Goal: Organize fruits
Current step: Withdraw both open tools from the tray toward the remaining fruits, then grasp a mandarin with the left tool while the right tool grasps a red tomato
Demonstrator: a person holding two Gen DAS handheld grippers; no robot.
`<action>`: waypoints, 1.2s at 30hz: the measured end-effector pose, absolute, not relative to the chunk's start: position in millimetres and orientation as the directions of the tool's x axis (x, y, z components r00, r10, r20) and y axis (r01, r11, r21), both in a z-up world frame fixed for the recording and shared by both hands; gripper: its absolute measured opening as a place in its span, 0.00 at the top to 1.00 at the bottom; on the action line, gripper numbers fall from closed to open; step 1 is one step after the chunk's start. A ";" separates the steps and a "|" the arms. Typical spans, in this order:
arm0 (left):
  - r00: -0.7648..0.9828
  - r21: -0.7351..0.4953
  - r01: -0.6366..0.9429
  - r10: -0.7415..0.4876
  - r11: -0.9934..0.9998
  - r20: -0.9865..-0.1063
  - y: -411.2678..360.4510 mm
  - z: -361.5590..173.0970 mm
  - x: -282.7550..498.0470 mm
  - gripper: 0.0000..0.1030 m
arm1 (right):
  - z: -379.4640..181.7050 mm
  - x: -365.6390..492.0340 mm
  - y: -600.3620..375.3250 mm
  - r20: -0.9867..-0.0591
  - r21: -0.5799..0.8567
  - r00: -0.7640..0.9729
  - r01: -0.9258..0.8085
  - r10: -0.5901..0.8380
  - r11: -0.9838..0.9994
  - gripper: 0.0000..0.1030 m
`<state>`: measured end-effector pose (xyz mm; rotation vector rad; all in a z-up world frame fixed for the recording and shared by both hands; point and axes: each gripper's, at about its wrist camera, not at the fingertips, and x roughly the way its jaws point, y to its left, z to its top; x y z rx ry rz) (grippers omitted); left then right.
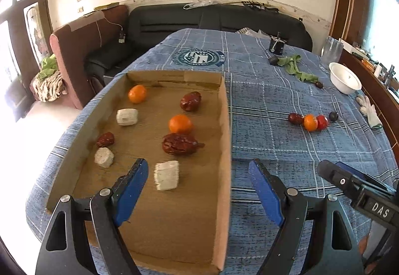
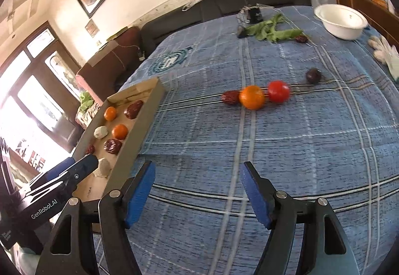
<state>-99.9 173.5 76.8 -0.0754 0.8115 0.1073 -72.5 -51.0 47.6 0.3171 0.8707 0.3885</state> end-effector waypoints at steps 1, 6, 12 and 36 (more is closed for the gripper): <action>0.679 -0.035 -0.115 0.053 0.993 -0.732 172.3 76.3 -98.5 0.20 | 47.4 -71.5 -58.4 -0.680 0.415 0.586 -0.187 0.440 0.890 0.26; 0.671 -0.063 -0.042 -0.018 0.997 -0.741 156.9 77.7 -95.9 0.20 | 49.3 -63.1 -95.2 -0.721 0.347 0.593 -0.138 0.358 0.928 0.27; 0.632 -0.128 0.029 -0.118 0.991 -0.766 135.5 67.4 -83.8 0.20 | 58.0 -34.1 -132.1 -0.741 0.304 0.609 -0.068 0.281 0.950 0.27; 0.577 -0.141 0.090 -0.167 0.986 -0.800 95.0 47.6 -50.9 0.21 | 24.1 44.4 -109.4 -0.714 0.426 0.553 -0.143 0.429 0.894 0.66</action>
